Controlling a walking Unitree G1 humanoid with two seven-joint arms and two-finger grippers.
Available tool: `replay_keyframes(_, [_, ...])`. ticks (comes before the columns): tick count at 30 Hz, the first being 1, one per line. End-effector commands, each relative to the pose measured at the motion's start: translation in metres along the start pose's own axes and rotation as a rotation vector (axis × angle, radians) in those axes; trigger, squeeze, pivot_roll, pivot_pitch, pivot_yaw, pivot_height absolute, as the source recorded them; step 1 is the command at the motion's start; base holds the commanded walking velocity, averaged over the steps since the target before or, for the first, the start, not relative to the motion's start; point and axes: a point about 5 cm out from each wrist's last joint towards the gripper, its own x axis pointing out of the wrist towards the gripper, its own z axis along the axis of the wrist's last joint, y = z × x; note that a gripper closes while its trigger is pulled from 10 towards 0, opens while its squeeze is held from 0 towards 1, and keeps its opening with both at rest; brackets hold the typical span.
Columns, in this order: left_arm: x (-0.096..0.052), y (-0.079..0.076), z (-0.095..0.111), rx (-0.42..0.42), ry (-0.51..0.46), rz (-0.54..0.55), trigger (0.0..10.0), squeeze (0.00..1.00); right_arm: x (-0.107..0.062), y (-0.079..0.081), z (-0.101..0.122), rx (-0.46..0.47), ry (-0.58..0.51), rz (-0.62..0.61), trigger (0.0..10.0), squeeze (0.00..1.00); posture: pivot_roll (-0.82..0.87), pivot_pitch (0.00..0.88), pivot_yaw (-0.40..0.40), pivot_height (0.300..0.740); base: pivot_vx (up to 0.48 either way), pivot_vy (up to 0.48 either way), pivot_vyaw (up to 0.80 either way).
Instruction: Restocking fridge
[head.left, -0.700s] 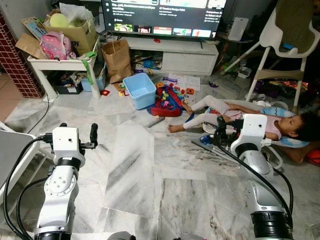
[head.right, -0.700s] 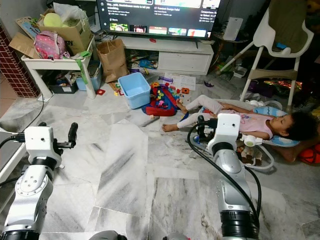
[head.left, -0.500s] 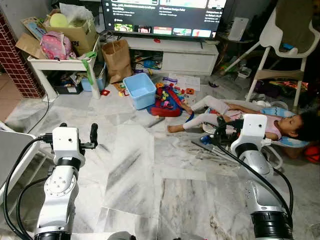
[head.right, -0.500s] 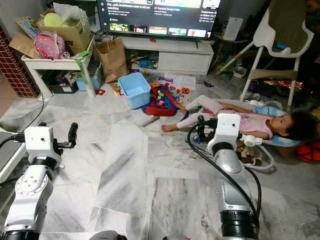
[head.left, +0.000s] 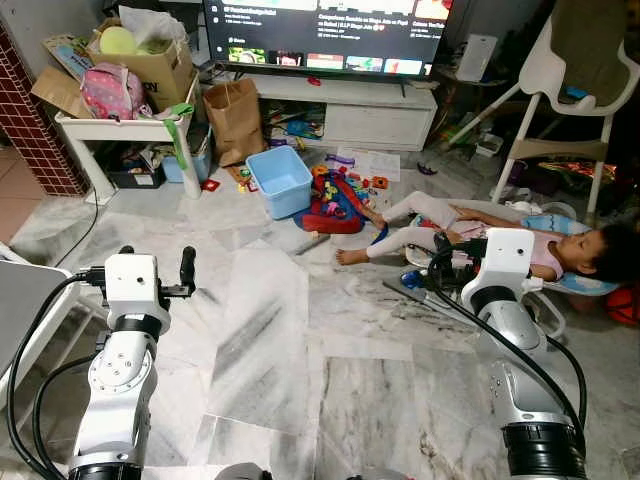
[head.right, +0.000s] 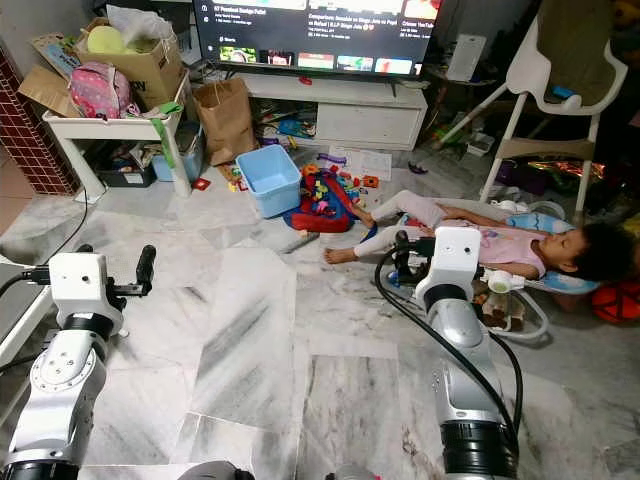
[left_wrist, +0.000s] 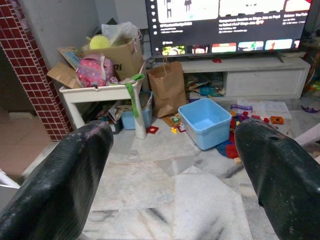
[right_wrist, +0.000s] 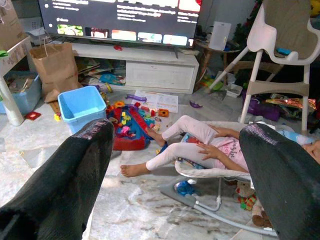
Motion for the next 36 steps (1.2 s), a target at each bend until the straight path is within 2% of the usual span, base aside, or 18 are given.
replay_keyframes(1, [0.013, -0.028, 0.043, -0.108, -0.039, -0.161, 10.0, 0.0, 0.005, 0.023, 0.049, 0.102, -0.111, 0.189, 10.0, 0.0, 0.04, 0.0, -0.021, 0.74, 0.0, 0.0, 0.0])
replay_keyframes(10, [0.013, -0.029, 0.045, -0.097, -0.045, -0.162, 10.0, 0.0, 0.005, 0.024, 0.049, 0.109, -0.108, 0.187, 10.0, 0.0, 0.04, 0.0, -0.017, 0.74, 0.0, 0.0, 0.0])
replay_keyframes(11, [0.008, -0.027, 0.043, -0.065, -0.055, -0.149, 10.0, 0.0, 0.003, 0.026, 0.041, 0.09, -0.09, 0.206, 10.0, 0.0, 0.05, 0.0, -0.034, 0.74, 0.0, 0.0, 0.0])
replay_keyframes(12, [0.003, -0.022, 0.038, -0.076, -0.033, -0.11, 10.0, 0.0, 0.0, 0.025, 0.029, 0.063, -0.058, 0.192, 10.0, 0.0, 0.05, 0.0, -0.03, 0.74, 0.0, 0.0, 0.0])
replay_keyframes(16, [0.004, -0.019, 0.037, -0.062, -0.033, -0.098, 10.0, 0.0, -0.001, 0.022, 0.028, 0.041, -0.071, 0.17, 10.0, 0.0, 0.05, 0.0, -0.028, 0.74, 0.0, 0.0, 0.0])
replay_keyframes(19, [0.003, -0.019, 0.037, -0.059, -0.028, -0.11, 10.0, 0.0, 0.0, 0.02, 0.024, 0.003, -0.025, 0.149, 10.0, 0.0, 0.04, 0.0, -0.024, 0.74, 0.0, 0.0, 0.0])
replay_keyframes(22, [-0.003, -0.019, 0.035, -0.024, -0.006, -0.118, 10.0, 0.0, -0.006, 0.025, 0.021, 0.124, -0.009, 0.236, 10.0, 0.0, 0.04, 0.0, -0.021, 0.74, 0.0, 0.0, 0.0])
replay_keyframes(24, [-0.007, -0.017, 0.032, -0.001, 0.003, -0.085, 10.0, 0.0, -0.009, 0.023, 0.017, 0.042, -0.004, 0.223, 10.0, 0.0, 0.04, 0.0, -0.018, 0.74, 0.0, 0.0, 0.0])
replay_keyframes(26, [-0.013, -0.016, 0.026, -0.042, 0.043, -0.097, 10.0, 0.0, -0.013, 0.02, 0.014, 0.079, -0.011, 0.222, 10.0, 0.0, 0.04, 0.0, -0.002, 0.74, 0.0, 0.0, 0.0])
replay_keyframes(27, [-0.013, -0.016, 0.026, -0.042, 0.043, -0.097, 10.0, 0.0, -0.013, 0.02, 0.014, 0.079, -0.011, 0.222, 10.0, 0.0, 0.04, 0.0, -0.002, 0.74, 0.0, 0.0, 0.0])
replay_keyframes(29, [-0.019, -0.013, 0.024, -0.004, 0.048, -0.078, 10.0, 0.0, -0.016, 0.01, 0.007, 0.09, -0.003, 0.157, 10.0, 0.0, 0.04, 0.0, 0.009, 0.74, 0.0, 0.0, 0.0])
replay_keyframes(33, [-0.017, -0.011, 0.025, 0.031, 0.051, -0.074, 10.0, 0.0, -0.019, 0.007, 0.005, -0.039, -0.017, 0.114, 10.0, 0.0, 0.05, 0.0, 0.018, 0.74, 0.0, 0.0, 0.0])
replay_keyframes(36, [-0.012, -0.01, 0.032, 0.035, 0.018, -0.073, 10.0, 0.0, -0.017, 0.007, 0.011, -0.01, -0.038, 0.112, 10.0, 0.0, 0.04, 0.0, 0.013, 0.74, 0.0, 0.0, 0.0])
